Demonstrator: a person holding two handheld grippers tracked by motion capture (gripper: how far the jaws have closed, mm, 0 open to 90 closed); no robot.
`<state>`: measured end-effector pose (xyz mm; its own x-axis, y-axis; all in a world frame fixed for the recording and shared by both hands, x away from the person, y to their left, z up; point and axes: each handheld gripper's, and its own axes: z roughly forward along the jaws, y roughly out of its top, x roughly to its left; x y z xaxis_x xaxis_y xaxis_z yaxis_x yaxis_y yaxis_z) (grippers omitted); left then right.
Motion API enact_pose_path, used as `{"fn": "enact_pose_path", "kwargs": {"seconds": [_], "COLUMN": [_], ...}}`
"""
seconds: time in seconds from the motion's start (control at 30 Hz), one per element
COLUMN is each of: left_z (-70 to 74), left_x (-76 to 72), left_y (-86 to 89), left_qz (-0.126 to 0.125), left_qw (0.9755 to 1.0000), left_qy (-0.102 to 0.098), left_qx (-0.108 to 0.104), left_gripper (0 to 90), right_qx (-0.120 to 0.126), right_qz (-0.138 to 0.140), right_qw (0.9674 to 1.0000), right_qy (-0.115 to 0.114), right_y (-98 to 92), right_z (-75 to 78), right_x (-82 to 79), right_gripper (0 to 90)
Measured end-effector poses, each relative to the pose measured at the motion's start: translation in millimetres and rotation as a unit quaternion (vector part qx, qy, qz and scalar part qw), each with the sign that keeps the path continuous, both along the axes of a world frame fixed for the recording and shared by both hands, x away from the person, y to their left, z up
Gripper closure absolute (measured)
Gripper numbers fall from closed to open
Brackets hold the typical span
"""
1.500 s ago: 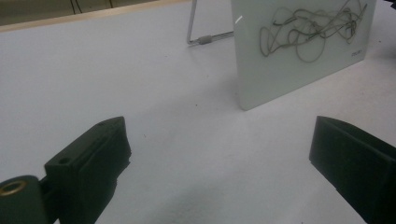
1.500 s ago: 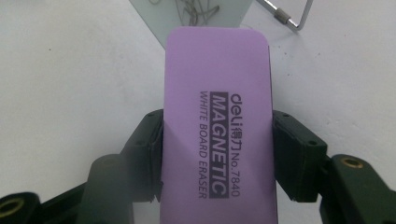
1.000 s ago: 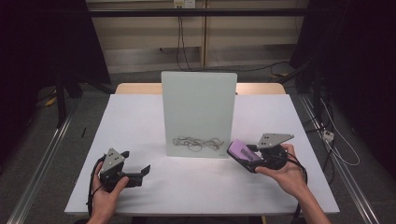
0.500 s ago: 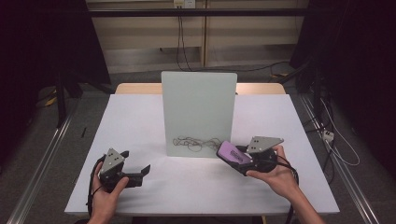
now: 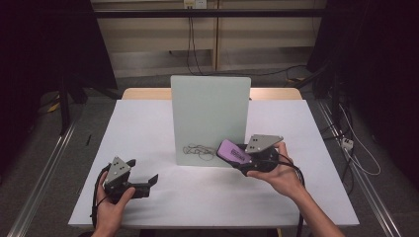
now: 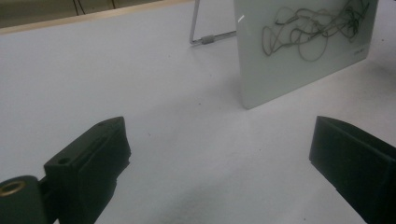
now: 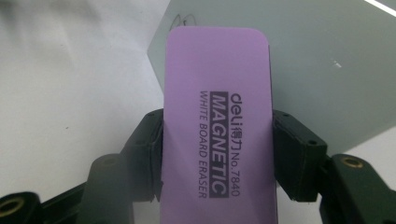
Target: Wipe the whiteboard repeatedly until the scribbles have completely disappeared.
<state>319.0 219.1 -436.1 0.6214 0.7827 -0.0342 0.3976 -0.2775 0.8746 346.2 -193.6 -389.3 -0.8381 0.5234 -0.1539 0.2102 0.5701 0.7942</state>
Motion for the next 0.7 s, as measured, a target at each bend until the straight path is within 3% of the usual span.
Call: {"fn": "enact_pose_path", "kwargs": {"seconds": [0.4, 0.7], "left_z": [-1.3, -1.2], "left_x": [1.1, 0.8], "left_y": [-2.2, -1.3], "left_qz": [-0.005, -0.005], "left_qw": [1.0, 1.0], "left_qy": [0.003, 0.004], "left_qx": [0.004, 0.004], "left_gripper": [4.6, 4.6], "right_qx": [-0.003, -0.037], "right_qz": [-0.005, -0.003], "right_qw": [0.9996, 0.9981], "right_qy": [-0.027, -0.049], "right_y": [8.3, 16.3], "right_z": [3.4, -2.9], "right_x": [10.9, 13.0], "right_gripper": [41.4, 41.4]}}
